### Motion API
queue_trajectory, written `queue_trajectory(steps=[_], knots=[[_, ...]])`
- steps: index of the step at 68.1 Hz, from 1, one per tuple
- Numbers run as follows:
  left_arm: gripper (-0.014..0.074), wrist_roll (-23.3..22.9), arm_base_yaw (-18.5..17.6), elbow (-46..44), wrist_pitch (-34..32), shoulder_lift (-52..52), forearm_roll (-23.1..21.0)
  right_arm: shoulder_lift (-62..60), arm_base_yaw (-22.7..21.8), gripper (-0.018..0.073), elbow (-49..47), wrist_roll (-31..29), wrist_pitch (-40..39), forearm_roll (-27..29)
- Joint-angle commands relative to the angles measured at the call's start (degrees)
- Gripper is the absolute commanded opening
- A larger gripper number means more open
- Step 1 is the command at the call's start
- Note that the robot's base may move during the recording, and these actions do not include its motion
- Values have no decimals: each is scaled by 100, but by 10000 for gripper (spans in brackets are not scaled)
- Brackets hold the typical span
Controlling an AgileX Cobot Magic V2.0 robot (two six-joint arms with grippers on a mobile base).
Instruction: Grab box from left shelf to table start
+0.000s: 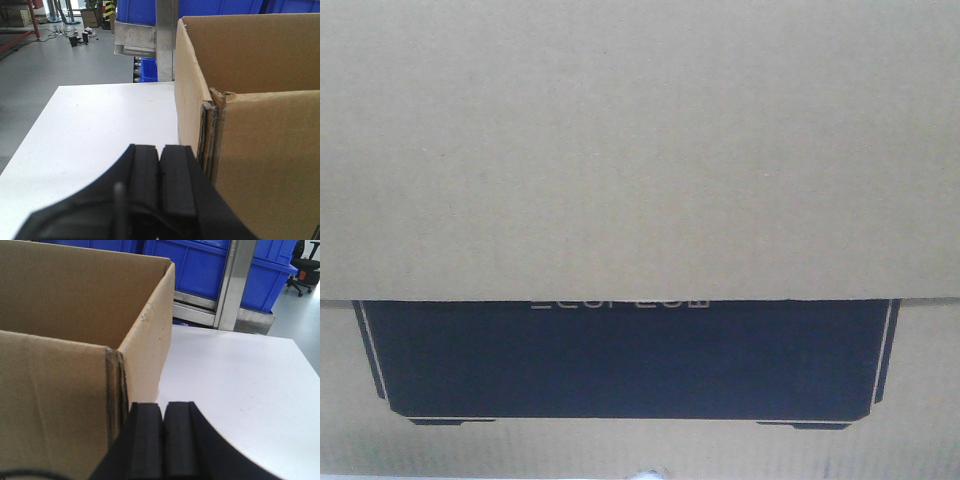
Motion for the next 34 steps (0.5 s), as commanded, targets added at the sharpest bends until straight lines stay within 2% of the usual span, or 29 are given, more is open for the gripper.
queue_trajectory(steps=[1,26,34], knots=[[-100,-16,-28,-150,-543,-45,15,70,-21,57,-153,9,-546,-57],[-100,-16,-28,-67,-517,-45,29,70,-21,57,-153,9,-541,-57],[-100,-16,175,1,-530,-86,-304,70,-21,57,-153,9,-536,-57]])
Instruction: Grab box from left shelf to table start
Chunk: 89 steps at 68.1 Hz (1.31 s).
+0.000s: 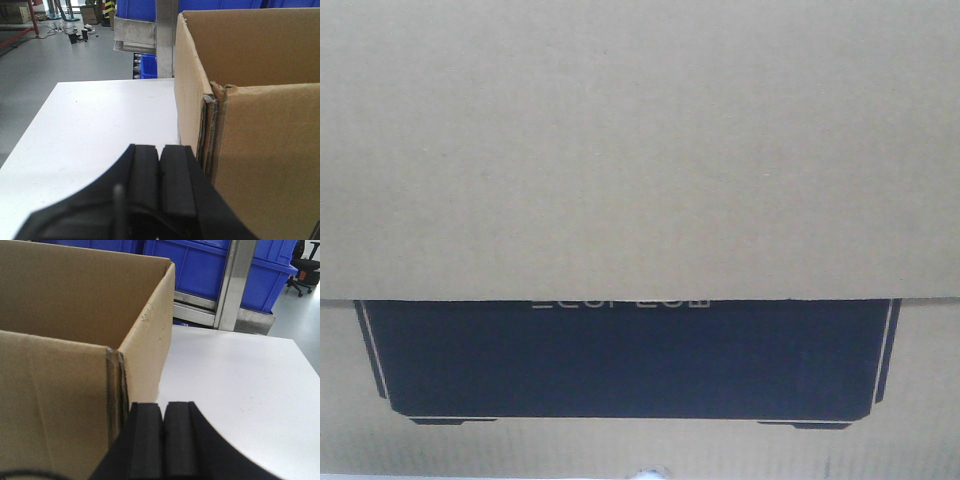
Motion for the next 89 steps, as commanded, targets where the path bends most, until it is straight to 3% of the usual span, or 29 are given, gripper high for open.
queue_trajectory(steps=[1,7,12,29,32,89], knots=[[-100,-16,149,-83,-526,-86,-316,80,-21,57,-153,9,-536,-57],[-100,-16,474,132,-741,-86,-574,80,-21,57,-153,9,-520,-57],[-100,-16,651,551,-1301,-86,-619,80,-21,57,-153,9,-520,-57],[-100,-16,666,2128,-3154,-86,-609,80,-21,57,-153,9,-515,-57],[-100,-16,666,2079,-2838,-86,-609,80,-21,57,-153,9,-515,-57],[-100,-16,666,2105,-2993,-86,-609,80,-21,57,-151,4,-526,-61]])
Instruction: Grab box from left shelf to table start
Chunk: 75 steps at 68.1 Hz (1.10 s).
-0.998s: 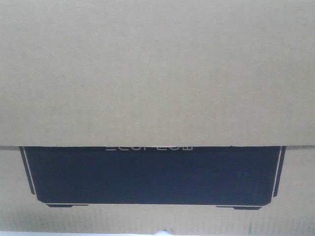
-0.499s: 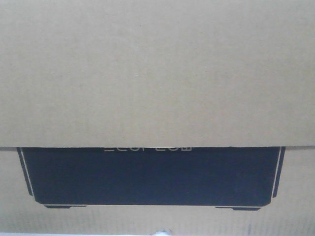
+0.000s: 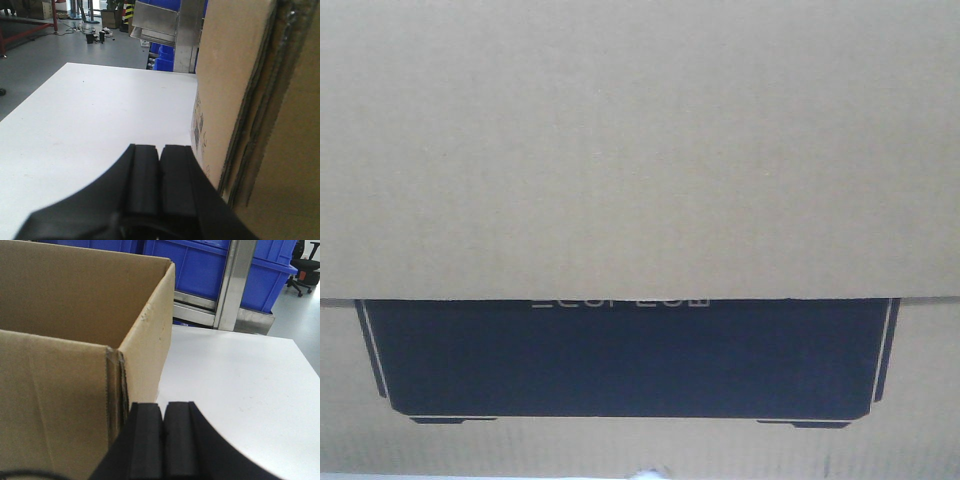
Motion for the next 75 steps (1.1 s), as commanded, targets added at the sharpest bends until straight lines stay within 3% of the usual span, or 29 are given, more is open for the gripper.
queue_trajectory(steps=[1,16,36,75], knots=[[-100,-16,-9,-15,-541,-86,-24,80,-21,57,-146,12,-535,-61],[-100,-16,-9,-15,-541,-86,-24,80,-305,57,383,434,-1373,-118],[-100,-16,-9,-15,-541,-86,-24,-155,-384,57,2113,560,-3096,-419],[-100,-16,-9,-15,-541,-76,-24,-155,-384,57,2079,560,-2921,-398]])
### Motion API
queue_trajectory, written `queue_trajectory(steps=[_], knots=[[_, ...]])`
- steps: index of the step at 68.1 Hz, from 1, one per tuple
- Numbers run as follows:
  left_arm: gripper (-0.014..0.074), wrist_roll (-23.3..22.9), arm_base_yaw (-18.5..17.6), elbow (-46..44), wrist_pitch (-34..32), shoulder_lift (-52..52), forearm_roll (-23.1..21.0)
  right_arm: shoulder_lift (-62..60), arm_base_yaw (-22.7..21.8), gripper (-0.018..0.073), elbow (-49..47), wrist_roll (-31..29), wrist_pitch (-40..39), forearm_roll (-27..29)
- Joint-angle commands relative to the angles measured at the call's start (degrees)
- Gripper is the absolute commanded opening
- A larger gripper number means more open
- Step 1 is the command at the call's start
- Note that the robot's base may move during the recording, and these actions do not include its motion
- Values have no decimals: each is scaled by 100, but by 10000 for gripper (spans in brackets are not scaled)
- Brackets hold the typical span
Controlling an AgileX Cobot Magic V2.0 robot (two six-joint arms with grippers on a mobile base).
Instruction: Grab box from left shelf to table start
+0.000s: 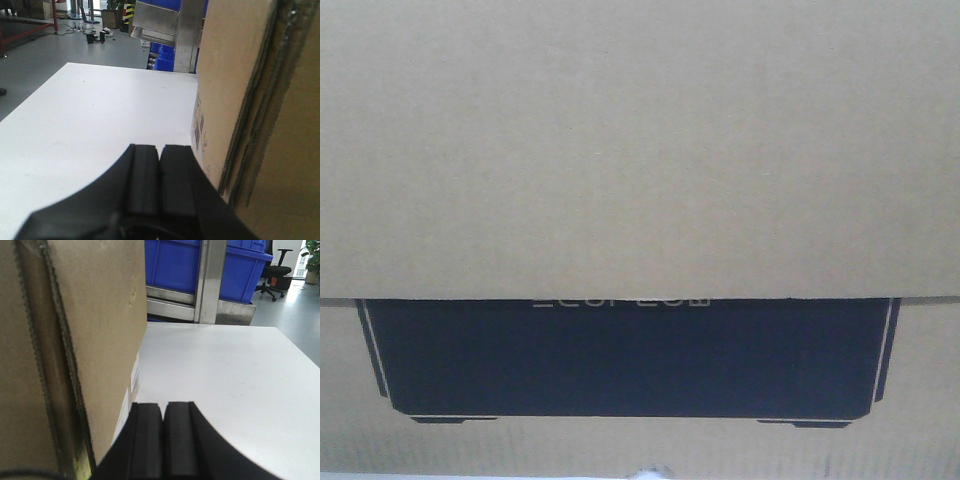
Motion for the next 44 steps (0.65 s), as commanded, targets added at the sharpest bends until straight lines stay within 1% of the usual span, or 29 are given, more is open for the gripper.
queue_trajectory(steps=[1,44], knots=[[-100,-16,-9,-15,-538,-76,-24,-60,-30,57,30,-8,-552,-58],[-100,-16,-9,-15,-538,-76,-24,-60,-30,57,30,-8,-552,-58]])
